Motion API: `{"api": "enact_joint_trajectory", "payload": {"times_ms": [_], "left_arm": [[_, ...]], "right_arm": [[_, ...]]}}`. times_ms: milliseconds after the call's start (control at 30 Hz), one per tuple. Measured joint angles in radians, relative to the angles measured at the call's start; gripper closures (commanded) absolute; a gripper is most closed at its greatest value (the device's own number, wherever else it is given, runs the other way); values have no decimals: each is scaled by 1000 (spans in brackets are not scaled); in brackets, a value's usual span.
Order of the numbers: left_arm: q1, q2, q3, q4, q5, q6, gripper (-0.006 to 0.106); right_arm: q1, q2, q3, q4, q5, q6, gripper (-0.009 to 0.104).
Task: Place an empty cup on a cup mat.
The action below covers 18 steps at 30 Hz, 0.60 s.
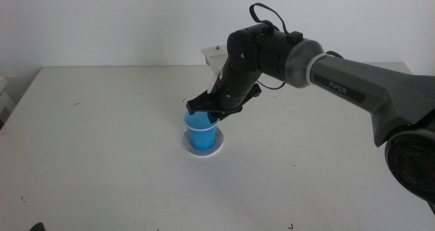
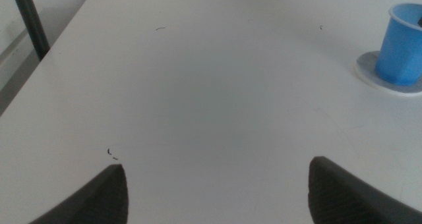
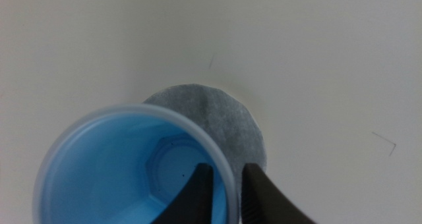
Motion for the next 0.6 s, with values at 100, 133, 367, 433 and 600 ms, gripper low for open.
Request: {"api": "enact_joint_trajectory", "payload": {"times_ms": [100, 133, 367, 433, 600], "left_arm": [[0, 0, 0, 0, 0, 0, -5], [0, 0, 0, 0, 0, 0, -5], [0, 0, 0, 0, 0, 0, -5], [0, 0, 0, 0, 0, 0, -5], [0, 0, 0, 0, 0, 0, -5]], "right_arm": [[0, 0, 0, 0, 1, 0, 61], [0, 0, 0, 0, 1, 0, 56], [0, -40, 0, 0, 7, 0, 35], [-3, -81, 0, -2, 19, -2, 34], [-24, -209, 0, -34, 60, -20, 34]]}}
